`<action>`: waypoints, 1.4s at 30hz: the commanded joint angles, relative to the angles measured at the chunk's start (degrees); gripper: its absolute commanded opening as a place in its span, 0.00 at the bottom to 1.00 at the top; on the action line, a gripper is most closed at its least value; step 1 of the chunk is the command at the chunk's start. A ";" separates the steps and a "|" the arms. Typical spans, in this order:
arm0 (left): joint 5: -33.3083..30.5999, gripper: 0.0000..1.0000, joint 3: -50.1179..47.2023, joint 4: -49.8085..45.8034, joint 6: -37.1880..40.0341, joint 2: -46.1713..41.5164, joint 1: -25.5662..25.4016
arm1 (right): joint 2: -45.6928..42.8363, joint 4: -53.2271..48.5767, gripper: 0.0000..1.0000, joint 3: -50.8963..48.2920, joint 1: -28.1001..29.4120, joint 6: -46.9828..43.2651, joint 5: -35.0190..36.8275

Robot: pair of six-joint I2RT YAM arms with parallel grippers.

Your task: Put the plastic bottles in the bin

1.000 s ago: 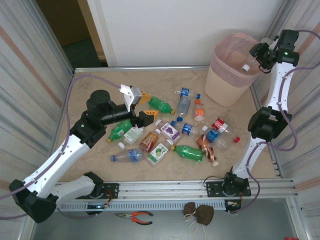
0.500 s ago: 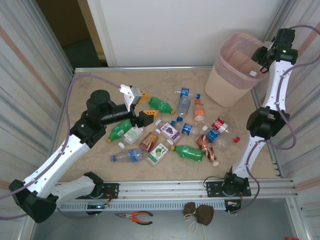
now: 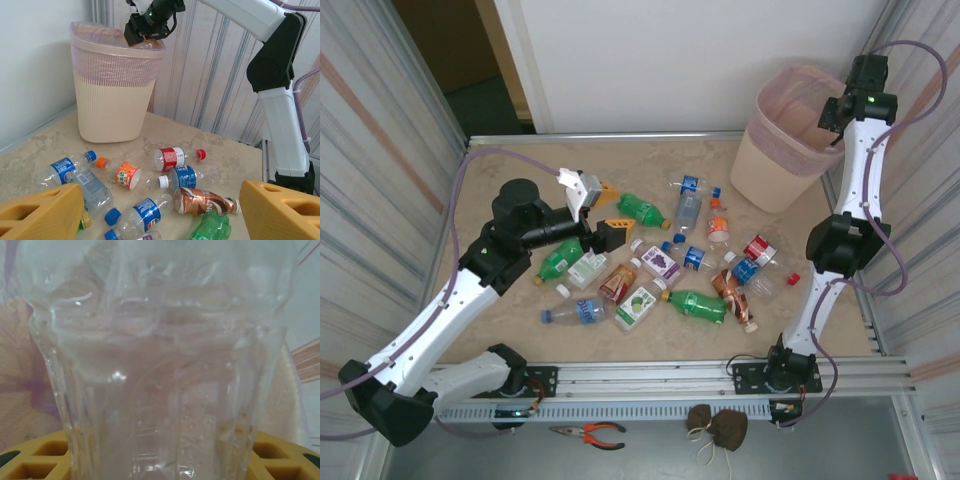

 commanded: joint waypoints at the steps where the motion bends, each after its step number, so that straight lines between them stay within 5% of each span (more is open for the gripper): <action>1: -0.10 0.82 0.87 0.19 0.70 -0.31 0.54 | -3.92 -0.86 0.40 -1.89 1.20 -4.49 -1.35; 8: 0.55 0.82 0.59 0.98 0.23 0.30 0.78 | -9.19 -1.40 0.38 -9.94 4.22 -8.11 -17.62; 19: 1.11 0.82 0.24 0.99 0.14 0.33 1.38 | -10.95 -2.41 0.38 -10.97 8.11 -11.08 -19.07; 28: 0.96 0.82 -0.05 1.32 -0.38 0.54 1.56 | -0.15 -4.30 0.41 -0.25 7.76 -8.69 -22.61; 42: 0.43 0.82 -0.24 1.90 -0.53 1.59 2.21 | 9.92 -7.20 0.43 0.59 3.92 1.43 -27.70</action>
